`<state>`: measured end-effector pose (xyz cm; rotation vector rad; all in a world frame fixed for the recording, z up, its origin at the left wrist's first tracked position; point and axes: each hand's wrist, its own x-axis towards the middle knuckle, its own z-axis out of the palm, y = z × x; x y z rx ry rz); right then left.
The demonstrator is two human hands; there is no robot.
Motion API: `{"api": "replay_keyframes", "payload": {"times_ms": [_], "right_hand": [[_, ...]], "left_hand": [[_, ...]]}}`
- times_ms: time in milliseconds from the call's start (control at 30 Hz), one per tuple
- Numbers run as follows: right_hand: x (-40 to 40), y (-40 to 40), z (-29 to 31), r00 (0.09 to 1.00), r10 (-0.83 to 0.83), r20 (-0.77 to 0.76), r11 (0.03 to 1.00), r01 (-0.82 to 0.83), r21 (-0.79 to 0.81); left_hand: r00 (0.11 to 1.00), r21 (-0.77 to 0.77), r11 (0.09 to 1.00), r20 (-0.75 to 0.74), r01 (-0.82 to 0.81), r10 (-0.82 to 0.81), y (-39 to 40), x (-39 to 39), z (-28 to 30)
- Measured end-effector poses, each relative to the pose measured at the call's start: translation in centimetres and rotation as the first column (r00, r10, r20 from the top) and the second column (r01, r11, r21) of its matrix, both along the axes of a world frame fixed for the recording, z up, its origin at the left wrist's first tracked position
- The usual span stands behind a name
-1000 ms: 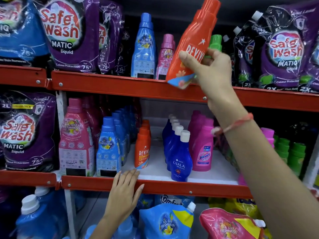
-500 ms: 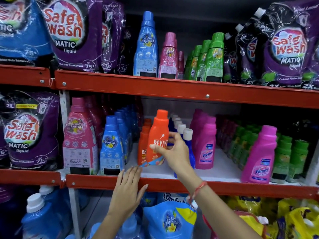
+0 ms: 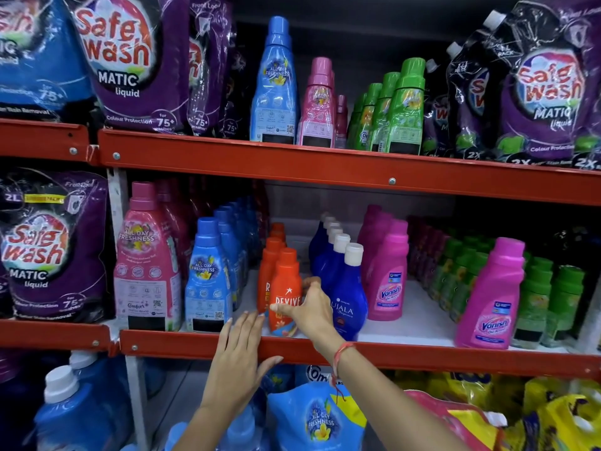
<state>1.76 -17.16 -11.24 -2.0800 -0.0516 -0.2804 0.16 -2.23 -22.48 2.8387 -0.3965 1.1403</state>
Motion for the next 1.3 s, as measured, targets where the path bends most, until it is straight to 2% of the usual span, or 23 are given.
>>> {"api": "replay_keyframes", "payload": {"times_ms": [367, 433, 500, 567, 667, 800, 867, 1000, 1167, 1300], "right_hand": [[-0.6, -0.8, -0.7, 0.997, 0.055, 0.06, 0.997, -0.052, -0.06], [-1.3, -1.8, -0.7, 0.993, 0.055, 0.108, 0.996, -0.047, -0.074], [-2.5, -3.6, -0.8, 0.974, 0.019, 0.227, 0.999, -0.009, -0.046], [-4.0, -5.9, -1.1, 0.925, -0.074, 0.374, 0.997, 0.071, 0.023], [-5.3, -10.1, -2.0, 0.8, -0.269, 0.536, 0.962, 0.246, 0.115], [-4.8, -16.3, -3.4, 0.6, -0.513, 0.614, 0.835, 0.515, 0.194], [-4.5, -18.8, -3.6, 0.53, -0.593, 0.606, 0.759, 0.619, 0.202], [-3.9, -22.3, -3.1, 0.522, -0.703, 0.483, 0.665, 0.723, 0.186], [-2.9, -25.1, -3.4, 0.587, -0.717, 0.376, 0.659, 0.747, 0.091], [-3.2, -25.4, -3.6, 0.592, -0.731, 0.34, 0.661, 0.739, 0.135]], "left_hand": [[1.0, -0.002, 1.0, -0.004, -0.008, 0.008, -0.1, -0.5, 0.3], [1.0, 0.003, 1.0, -0.008, -0.01, 0.01, 0.0, -0.6, 0.4], [1.0, 0.003, 1.0, -0.014, -0.007, 0.007, 0.0, -0.7, 0.5], [1.0, -0.004, 1.0, -0.024, -0.009, 0.008, -0.1, -0.8, 0.5], [0.999, -0.014, 1.0, -0.03, -0.012, 0.012, -0.3, -0.8, 0.4], [1.0, -0.028, 1.0, -0.023, -0.013, 0.012, -0.4, -0.7, 0.3], [1.0, -0.034, 0.999, -0.02, -0.014, 0.013, -0.5, -0.7, 0.3], [1.0, -0.039, 0.999, -0.018, -0.018, 0.017, -0.5, -0.6, 0.1], [0.999, -0.055, 0.998, -0.031, -0.026, 0.024, -0.6, -0.8, 0.2], [0.998, -0.064, 0.997, -0.049, -0.051, 0.048, -0.9, -0.9, 0.3]]}}
